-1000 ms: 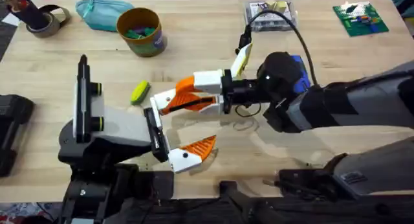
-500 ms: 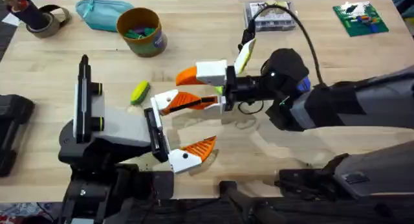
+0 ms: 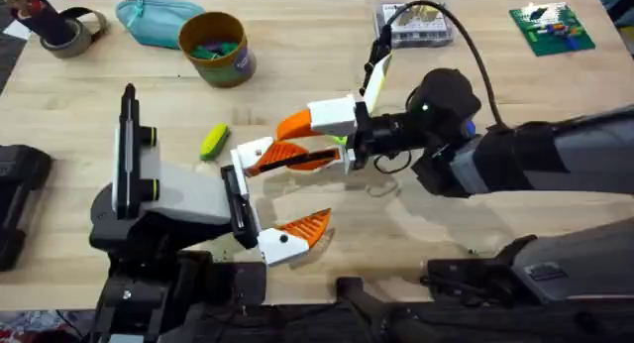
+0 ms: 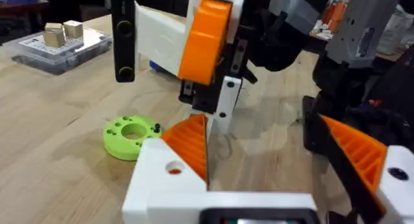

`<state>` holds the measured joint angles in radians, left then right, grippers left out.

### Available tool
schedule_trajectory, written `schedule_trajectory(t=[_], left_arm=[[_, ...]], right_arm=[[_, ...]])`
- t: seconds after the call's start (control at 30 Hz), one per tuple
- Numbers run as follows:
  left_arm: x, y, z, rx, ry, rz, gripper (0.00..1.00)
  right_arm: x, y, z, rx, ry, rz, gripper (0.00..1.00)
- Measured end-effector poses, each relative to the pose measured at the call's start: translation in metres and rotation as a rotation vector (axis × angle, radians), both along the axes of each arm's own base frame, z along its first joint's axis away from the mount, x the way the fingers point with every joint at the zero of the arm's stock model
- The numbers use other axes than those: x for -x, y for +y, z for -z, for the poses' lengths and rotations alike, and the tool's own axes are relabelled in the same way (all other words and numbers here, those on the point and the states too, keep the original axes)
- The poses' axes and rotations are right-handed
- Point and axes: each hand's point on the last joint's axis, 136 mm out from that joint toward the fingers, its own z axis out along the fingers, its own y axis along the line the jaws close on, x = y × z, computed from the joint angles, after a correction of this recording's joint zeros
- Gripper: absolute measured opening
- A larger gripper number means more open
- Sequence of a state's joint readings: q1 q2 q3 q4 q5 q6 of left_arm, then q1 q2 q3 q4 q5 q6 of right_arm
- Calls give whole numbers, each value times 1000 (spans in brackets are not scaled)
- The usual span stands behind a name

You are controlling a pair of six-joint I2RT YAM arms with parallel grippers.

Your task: Pick up the gripper from the table and insert it into the empty holder that is missing its gripper. Then pick up a screw, insert it into the mounting hole, and use the screwdriver to tighten it. Finally, clean up the table by picking up the vegetable and placing it into the bucket.

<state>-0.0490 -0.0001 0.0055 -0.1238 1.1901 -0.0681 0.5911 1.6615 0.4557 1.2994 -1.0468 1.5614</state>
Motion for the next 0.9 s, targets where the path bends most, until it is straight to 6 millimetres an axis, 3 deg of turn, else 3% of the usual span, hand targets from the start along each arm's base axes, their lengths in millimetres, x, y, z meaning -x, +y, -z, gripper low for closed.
schedule_trajectory(t=[0.27,0.37,0.47,0.6,0.73,0.9], left_arm=[[0,0,0,0,0,0,991],[0,0,0,0,0,0,991],[0,0,0,0,0,0,991],[0,0,0,0,0,0,991],[0,0,0,0,0,0,991],[0,0,0,0,0,3,991]], right_arm=[[2,0,2,2,-24,-10,830],[2,0,2,1,-33,-10,709],[2,0,2,2,-36,-10,500],[1,0,4,5,-33,-9,340],[1,0,8,12,-23,-9,114],[0,0,8,12,-19,-8,16]])
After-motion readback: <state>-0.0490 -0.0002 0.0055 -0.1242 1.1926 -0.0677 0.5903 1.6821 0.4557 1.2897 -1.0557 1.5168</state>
